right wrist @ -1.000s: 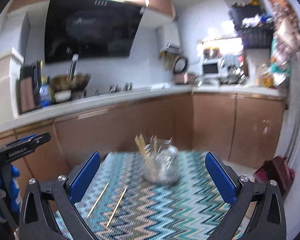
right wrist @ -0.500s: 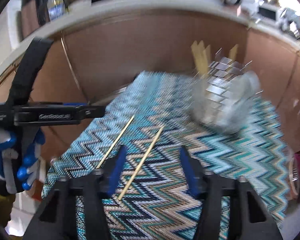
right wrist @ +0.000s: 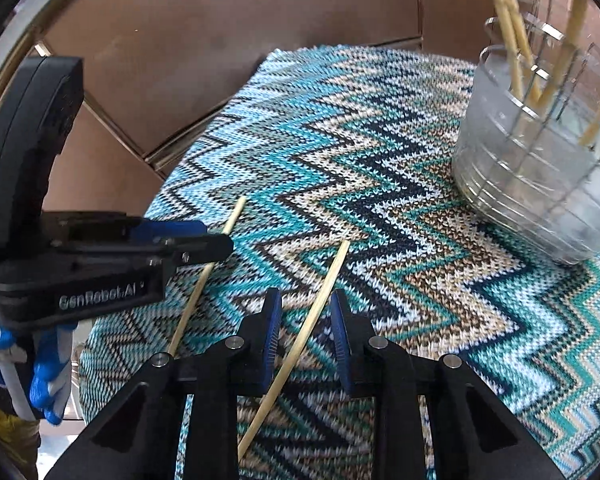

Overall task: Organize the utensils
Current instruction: 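Lower and close left gripper on a chopstick while right gripper grasps the last chopstick, then lift the chopstick with left tool while right tool carries its chopstick to the holder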

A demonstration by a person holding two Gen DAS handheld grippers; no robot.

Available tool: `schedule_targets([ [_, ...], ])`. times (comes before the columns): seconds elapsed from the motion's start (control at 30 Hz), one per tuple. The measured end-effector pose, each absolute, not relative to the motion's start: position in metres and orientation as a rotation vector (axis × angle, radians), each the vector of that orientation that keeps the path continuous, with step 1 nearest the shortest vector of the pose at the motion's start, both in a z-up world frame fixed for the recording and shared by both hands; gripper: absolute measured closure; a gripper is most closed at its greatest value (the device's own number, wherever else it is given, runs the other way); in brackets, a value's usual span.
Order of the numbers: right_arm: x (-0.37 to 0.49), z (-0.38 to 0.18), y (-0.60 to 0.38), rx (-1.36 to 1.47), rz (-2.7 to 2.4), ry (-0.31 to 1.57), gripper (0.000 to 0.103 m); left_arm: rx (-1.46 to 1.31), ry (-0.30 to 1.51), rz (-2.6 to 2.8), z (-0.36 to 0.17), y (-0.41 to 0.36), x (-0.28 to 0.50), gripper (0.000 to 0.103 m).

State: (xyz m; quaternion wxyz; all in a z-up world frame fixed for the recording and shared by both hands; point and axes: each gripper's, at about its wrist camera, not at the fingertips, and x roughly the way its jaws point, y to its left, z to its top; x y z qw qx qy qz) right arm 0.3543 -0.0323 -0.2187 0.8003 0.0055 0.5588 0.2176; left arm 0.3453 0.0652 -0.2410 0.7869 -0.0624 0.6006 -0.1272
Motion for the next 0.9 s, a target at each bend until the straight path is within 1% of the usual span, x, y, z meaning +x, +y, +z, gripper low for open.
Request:
schedule_targets([
  [0.07,0.361,-0.225,-0.033,0.027,0.464,1.22,0.082,-0.127,1.303,-0.274,-0.245,0.064,0.347,0.082],
  [0.2,0.371,-0.235,-0.029,0.017,0.466,1.255,0.088,-0.124,1.311,-0.257,-0.247,0.063,0.35,0.089],
  [0.27,0.372,-0.236,-0.028,0.012,0.466,1.257,0.09,-0.121,1.315,-0.249,-0.247,0.062,0.35,0.09],
  [0.4,0.373,-0.234,-0.029,0.007,0.468,1.256,0.093,-0.164,1.316,-0.248,-0.246,0.065,0.349,0.098],
  [0.57,0.358,-0.22,-0.042,0.048,0.485,1.208,0.097,-0.19,1.251,-0.24,-0.232,0.068,0.337,0.098],
  [0.9,0.3,-0.158,-0.078,0.101,0.519,1.01,0.097,-0.173,1.052,-0.252,-0.171,0.058,0.289,0.098],
])
